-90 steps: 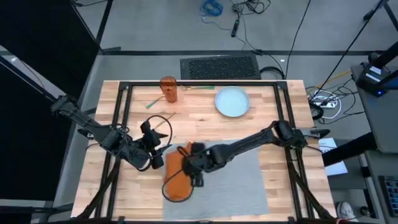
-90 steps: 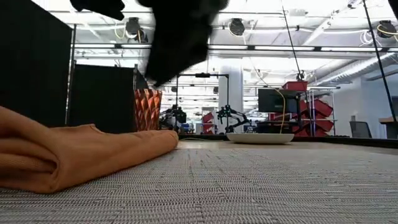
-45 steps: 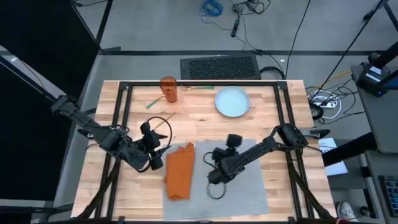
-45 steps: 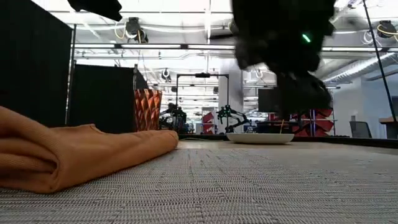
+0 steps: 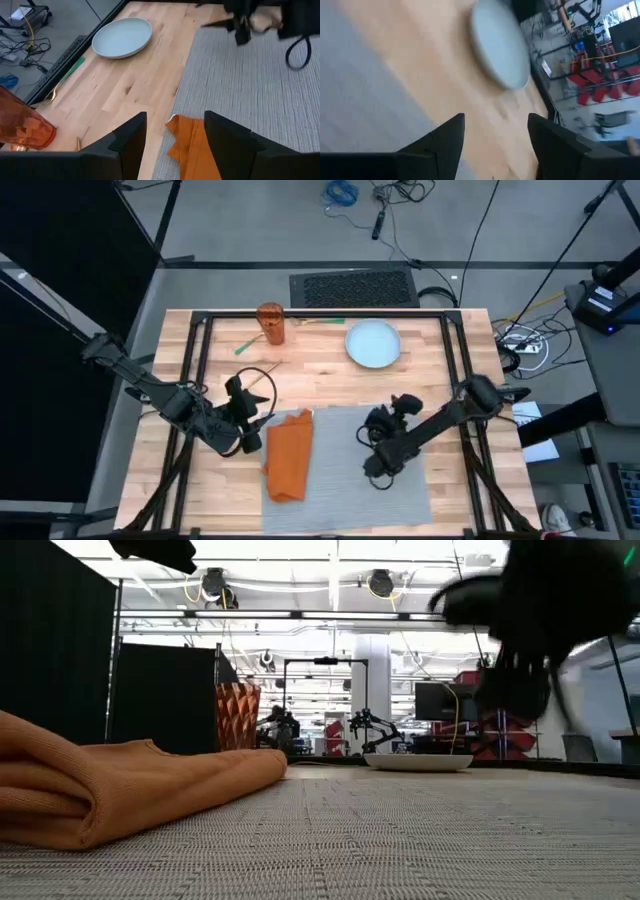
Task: Set table place
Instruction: Fold the orange table napkin
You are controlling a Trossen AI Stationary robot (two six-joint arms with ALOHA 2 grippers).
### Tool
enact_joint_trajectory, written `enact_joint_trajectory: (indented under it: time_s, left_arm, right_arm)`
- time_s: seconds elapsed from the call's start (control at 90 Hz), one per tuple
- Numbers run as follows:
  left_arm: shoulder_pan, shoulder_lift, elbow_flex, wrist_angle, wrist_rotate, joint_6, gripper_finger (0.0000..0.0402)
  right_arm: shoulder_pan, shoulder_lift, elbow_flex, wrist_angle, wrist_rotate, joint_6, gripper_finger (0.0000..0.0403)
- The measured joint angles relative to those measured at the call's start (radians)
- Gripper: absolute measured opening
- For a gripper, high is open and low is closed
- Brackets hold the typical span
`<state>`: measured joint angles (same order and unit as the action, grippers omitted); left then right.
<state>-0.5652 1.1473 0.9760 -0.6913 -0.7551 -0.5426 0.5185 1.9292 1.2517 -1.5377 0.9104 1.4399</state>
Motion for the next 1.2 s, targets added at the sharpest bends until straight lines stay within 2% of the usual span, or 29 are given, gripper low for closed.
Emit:
enact_joint_trajectory:
  time_s: [0.144,0.244,0.344,0.444,0.6,0.844,1.2]
  left_arm:
    - [0.000,0.000,0.000,0.002,0.000,0.000,0.0184]
    - [0.000,0.000,0.000,0.002,0.000,-0.001,0.0184]
    - [0.000,0.000,0.000,0.002,0.000,0.000,0.0184]
    - [0.000,0.000,0.000,0.002,0.000,0.000,0.0184]
    - [0.000,0.000,0.000,0.002,0.000,0.000,0.0184]
    - [0.001,0.000,0.000,0.002,0.000,0.000,0.0184]
    - [0.005,0.000,0.000,0.009,0.000,-0.001,0.0184]
  right_arm:
    - [0.021,-0.205,-0.114,0.038,0.033,0.142,0.0203]
    - [0.031,-0.346,-0.208,0.121,0.032,0.179,0.0203]
    - [0.034,-0.452,-0.287,0.207,-0.012,0.170,0.0203]
    - [0.032,-0.518,-0.331,0.221,-0.070,0.174,0.0203]
    - [0.033,-0.555,-0.344,0.242,-0.083,0.166,0.0203]
    - [0.032,-0.552,-0.344,0.260,-0.084,0.061,0.0203]
    - [0.032,-0.551,-0.344,0.314,-0.096,0.061,0.0203]
